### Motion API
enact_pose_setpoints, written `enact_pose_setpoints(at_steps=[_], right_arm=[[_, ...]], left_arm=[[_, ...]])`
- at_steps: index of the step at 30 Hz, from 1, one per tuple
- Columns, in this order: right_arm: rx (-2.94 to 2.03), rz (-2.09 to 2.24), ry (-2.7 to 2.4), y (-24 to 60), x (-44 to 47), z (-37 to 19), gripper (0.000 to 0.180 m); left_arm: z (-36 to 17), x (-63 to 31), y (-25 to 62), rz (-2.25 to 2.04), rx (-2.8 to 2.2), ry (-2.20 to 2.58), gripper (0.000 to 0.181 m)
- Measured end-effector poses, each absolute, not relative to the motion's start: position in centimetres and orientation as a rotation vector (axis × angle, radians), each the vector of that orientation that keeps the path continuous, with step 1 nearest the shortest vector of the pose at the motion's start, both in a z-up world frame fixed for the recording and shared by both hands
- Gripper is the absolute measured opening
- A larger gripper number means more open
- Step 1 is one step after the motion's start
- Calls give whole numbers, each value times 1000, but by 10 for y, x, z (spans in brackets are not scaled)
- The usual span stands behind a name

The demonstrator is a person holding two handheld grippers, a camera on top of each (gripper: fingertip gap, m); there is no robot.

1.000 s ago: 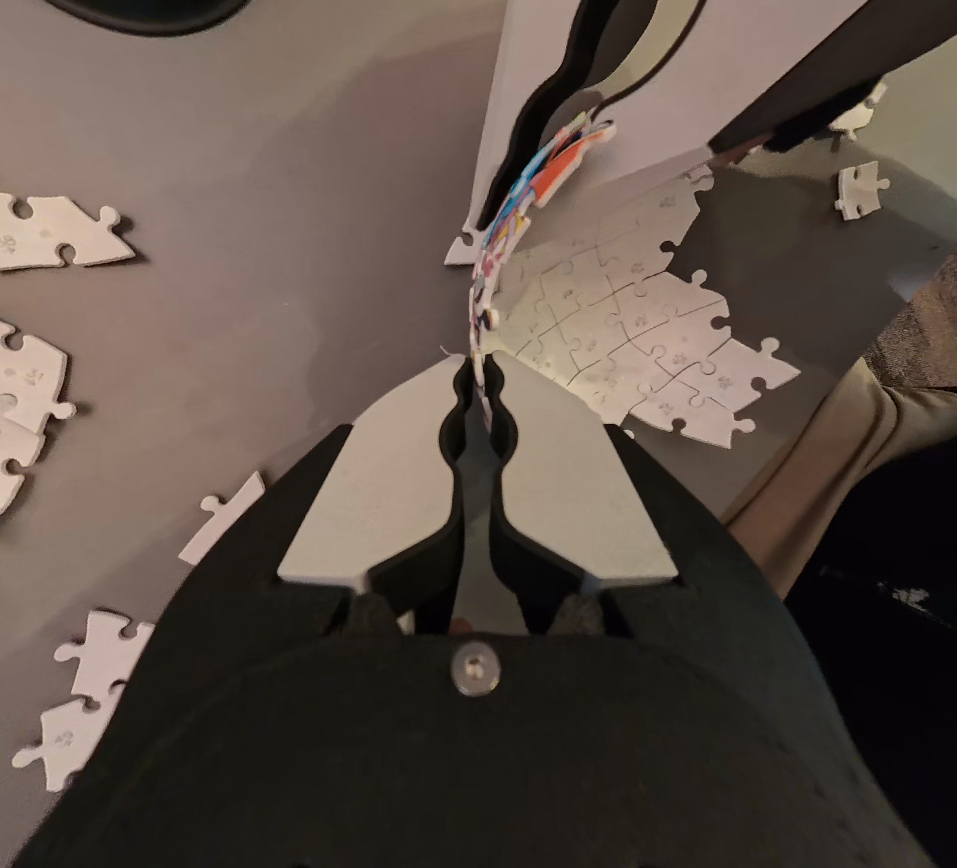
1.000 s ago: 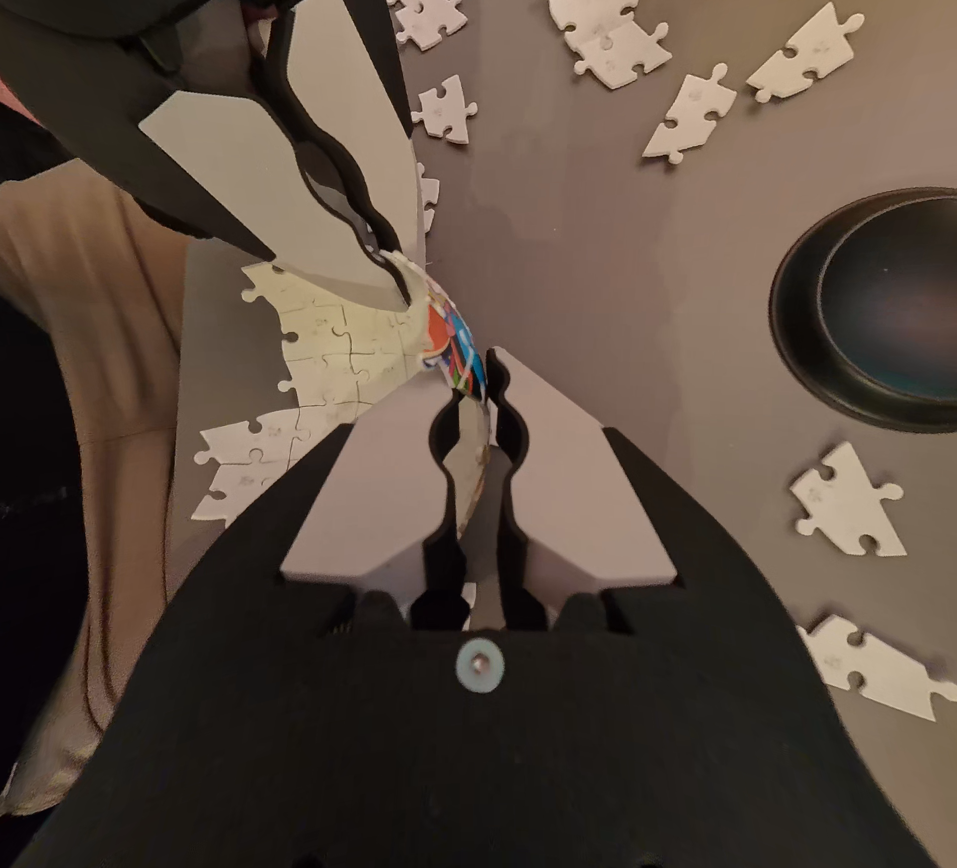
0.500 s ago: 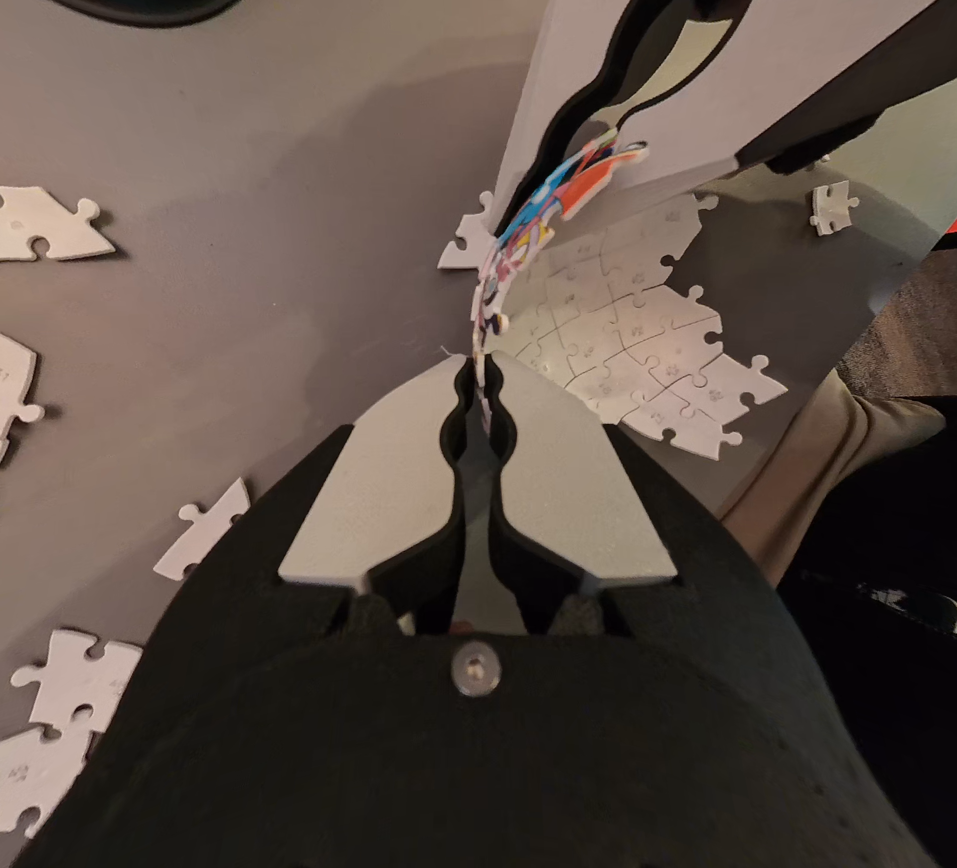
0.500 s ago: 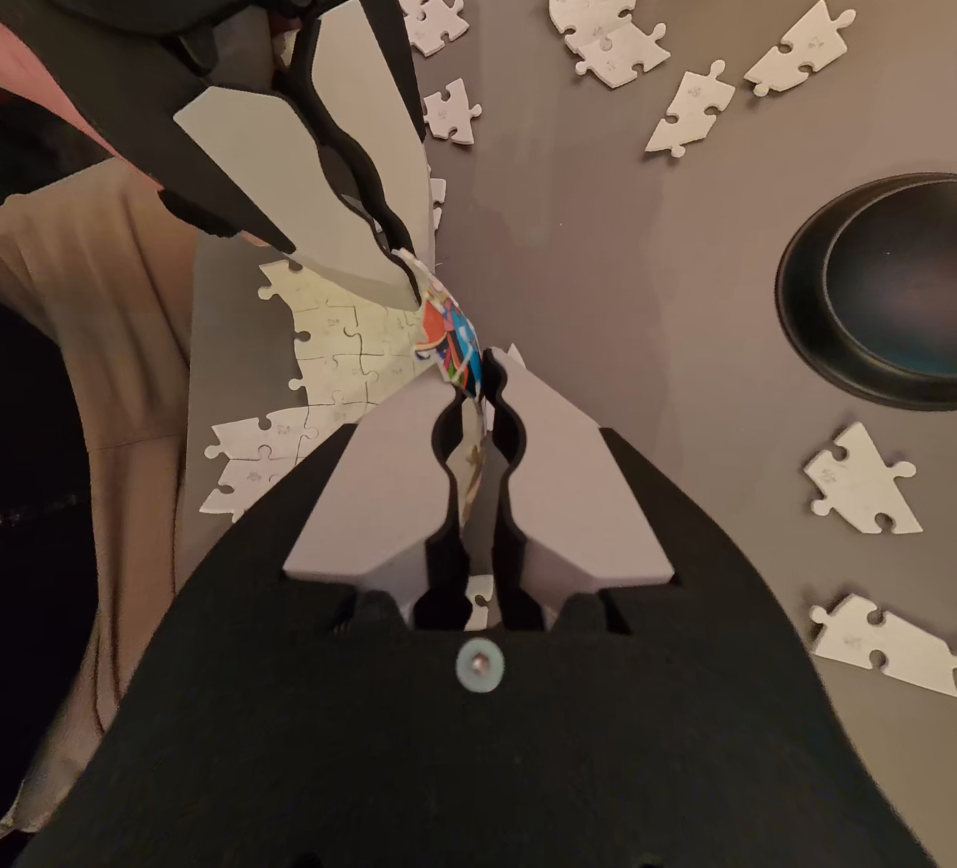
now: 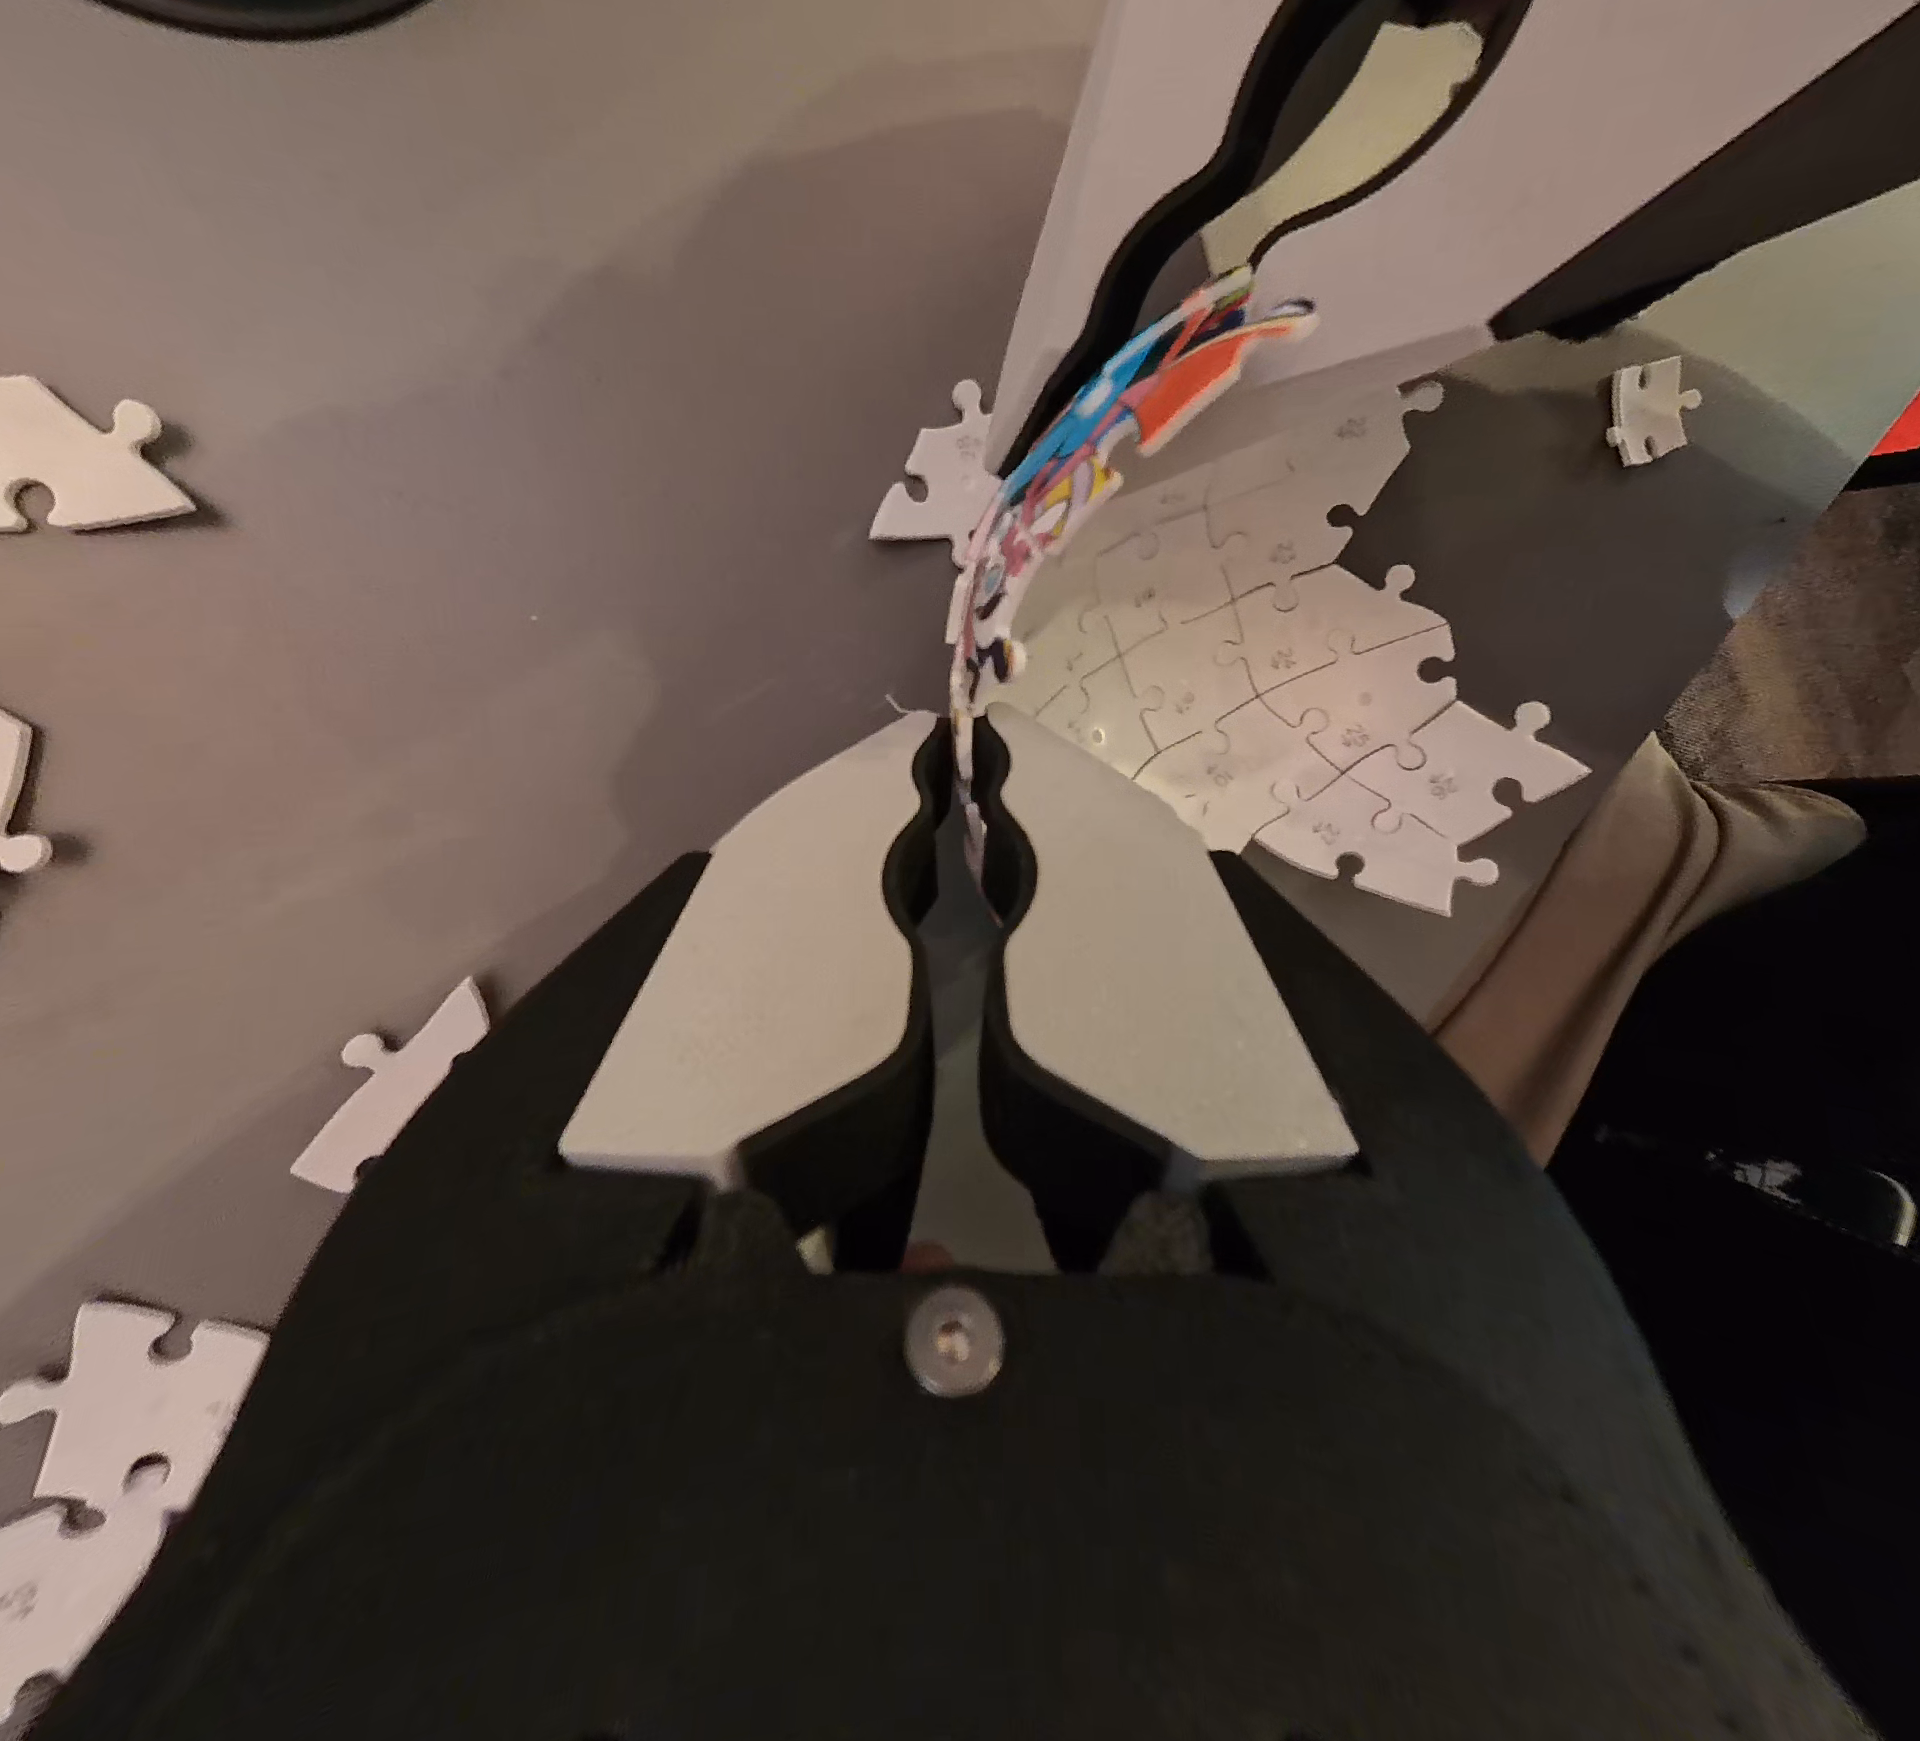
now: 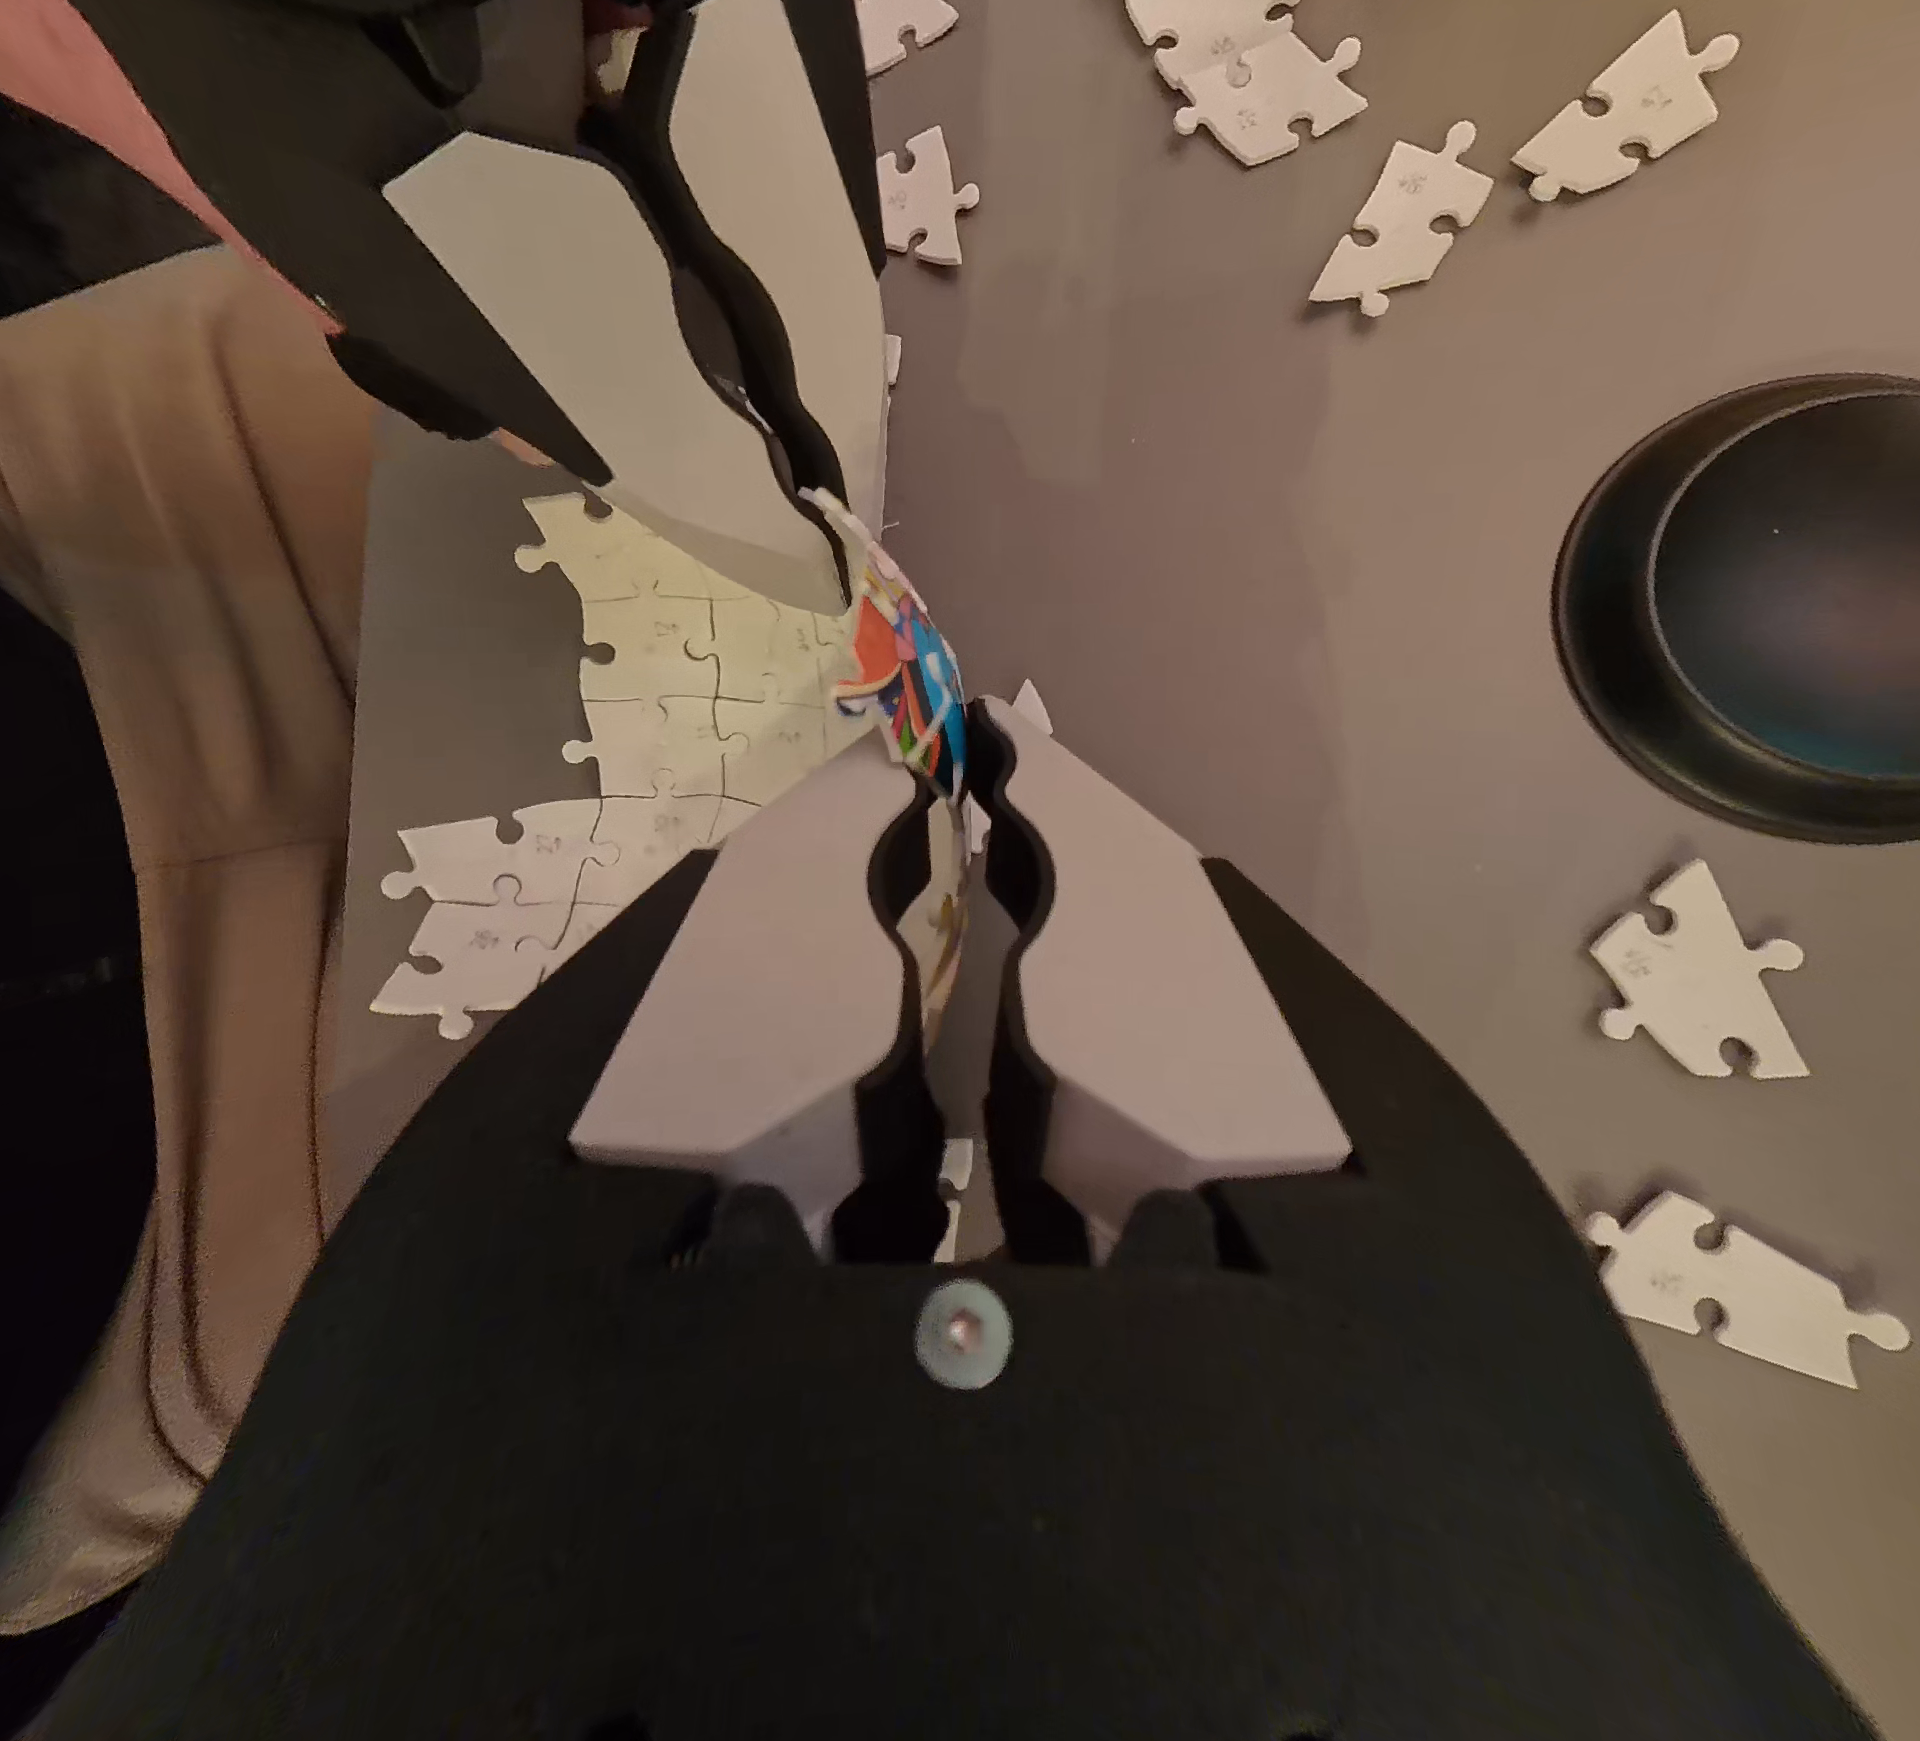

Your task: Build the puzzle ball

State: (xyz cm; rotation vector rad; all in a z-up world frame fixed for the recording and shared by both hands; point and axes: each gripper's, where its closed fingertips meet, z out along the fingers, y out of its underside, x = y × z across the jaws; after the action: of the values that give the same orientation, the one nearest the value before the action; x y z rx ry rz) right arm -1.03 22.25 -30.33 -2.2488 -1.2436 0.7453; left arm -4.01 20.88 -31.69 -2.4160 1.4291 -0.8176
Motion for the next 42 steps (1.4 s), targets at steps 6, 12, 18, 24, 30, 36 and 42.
enact_pose_setpoints(at_steps=[6,12,18,24,30,36,42], right_arm=[[-2241,680,-1321,221,-11,-302,1],[-2232,699,-1291,223,-13,-300,9],[-2246,738,-1358,220,-13,-300,10],[-2293,722,-1416,214,-15,-313,4],[-2314,715,-1406,214,-12,-314,1],[-2323,708,-1422,211,-12,-316,1],[-2328,725,-1440,208,-11,-315,0]], left_arm=[[-317,-40,207,-814,-2412,1459,3],[-316,-42,208,-805,-2401,1466,3],[-314,-38,208,-787,-2365,1517,3],[-313,-35,205,-800,-2356,1530,3],[-314,-31,203,-813,-2355,1520,5],[-318,-27,199,-799,-2355,1545,4],[-318,-27,197,-796,-2343,1560,3]])
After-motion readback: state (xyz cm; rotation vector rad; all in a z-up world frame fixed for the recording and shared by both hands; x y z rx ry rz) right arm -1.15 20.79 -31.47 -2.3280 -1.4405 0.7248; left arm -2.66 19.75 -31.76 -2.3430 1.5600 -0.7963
